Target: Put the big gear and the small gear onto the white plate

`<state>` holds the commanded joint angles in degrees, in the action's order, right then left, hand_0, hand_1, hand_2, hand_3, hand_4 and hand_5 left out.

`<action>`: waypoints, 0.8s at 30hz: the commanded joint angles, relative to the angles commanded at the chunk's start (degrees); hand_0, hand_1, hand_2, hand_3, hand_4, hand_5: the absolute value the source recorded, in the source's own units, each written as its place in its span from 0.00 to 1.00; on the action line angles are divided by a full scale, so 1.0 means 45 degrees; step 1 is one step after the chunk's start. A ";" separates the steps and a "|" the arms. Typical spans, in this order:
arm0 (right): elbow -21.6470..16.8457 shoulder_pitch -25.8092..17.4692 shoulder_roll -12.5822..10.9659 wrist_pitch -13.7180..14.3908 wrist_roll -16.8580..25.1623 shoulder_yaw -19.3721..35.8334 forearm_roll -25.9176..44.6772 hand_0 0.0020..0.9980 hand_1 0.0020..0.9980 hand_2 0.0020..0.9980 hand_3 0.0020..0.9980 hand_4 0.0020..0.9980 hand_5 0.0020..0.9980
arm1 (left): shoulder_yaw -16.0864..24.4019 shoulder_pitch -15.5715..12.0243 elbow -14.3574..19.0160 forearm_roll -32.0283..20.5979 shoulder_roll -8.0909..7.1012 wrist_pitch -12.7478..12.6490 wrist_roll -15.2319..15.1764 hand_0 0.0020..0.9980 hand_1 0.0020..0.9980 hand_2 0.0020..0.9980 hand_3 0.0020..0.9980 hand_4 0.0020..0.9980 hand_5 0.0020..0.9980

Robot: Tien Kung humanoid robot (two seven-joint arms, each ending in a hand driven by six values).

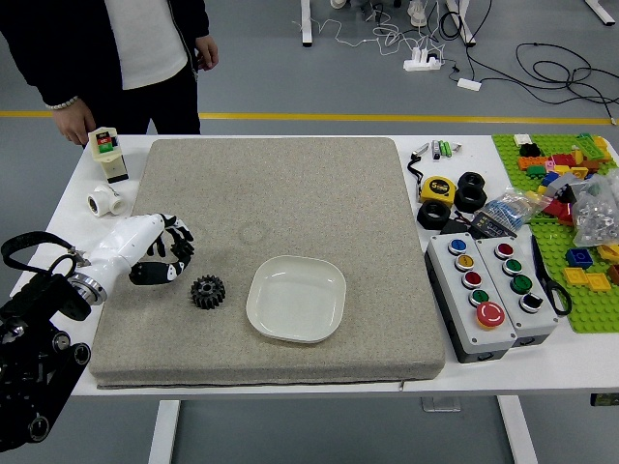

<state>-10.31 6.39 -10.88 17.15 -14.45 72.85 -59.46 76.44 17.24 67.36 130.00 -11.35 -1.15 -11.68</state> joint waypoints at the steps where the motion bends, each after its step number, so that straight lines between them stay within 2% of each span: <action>1: 0.0000 -0.0003 -0.0001 -0.0001 0.0000 0.0002 -0.0003 0.60 0.61 0.70 0.56 0.76 0.70 | -0.0059 -0.0007 0.0094 0.0000 -0.0007 -0.0005 0.0003 0.27 0.35 0.44 0.52 0.46 0.00; 7: 0.0000 -0.0025 -0.0007 0.0004 0.0009 0.0012 -0.0006 0.60 0.61 0.70 0.56 0.76 0.70 | -0.1032 -0.0050 0.1126 0.0000 -0.0145 -0.0067 0.0049 0.27 0.35 0.44 0.53 0.47 0.00; 13: 0.0000 -0.0006 -0.0030 0.0004 0.0035 0.0004 0.0045 0.60 0.61 0.70 0.56 0.76 0.70 | -0.2880 0.0181 0.2099 0.0000 -0.0381 -0.0203 0.0050 0.27 0.35 0.44 0.53 0.48 0.00; 20: 0.0000 0.0052 -0.0038 0.0014 0.0050 -0.0042 0.0153 0.60 0.61 0.70 0.56 0.76 0.71 | -0.4456 0.0659 0.2318 0.0000 -0.0347 -0.0291 -0.0048 0.26 0.35 0.45 0.54 0.49 0.00; 21: 0.0000 0.0060 -0.0040 0.0012 0.0051 -0.0047 0.0161 0.60 0.61 0.70 0.56 0.76 0.70 | -0.4597 0.0720 0.2283 0.0000 -0.0344 -0.0288 -0.0052 0.30 0.44 0.52 0.57 0.77 0.05; 24: 0.0000 0.0077 -0.0047 0.0013 0.0056 -0.0048 0.0177 0.60 0.61 0.70 0.56 0.76 0.70 | -0.4892 0.0841 0.2066 0.0000 -0.0336 -0.0389 -0.0124 0.30 0.44 0.52 0.57 0.77 0.05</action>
<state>-10.31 6.74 -11.10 17.21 -14.19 72.64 -58.67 54.42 21.02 76.65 130.00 -12.86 -2.90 -12.24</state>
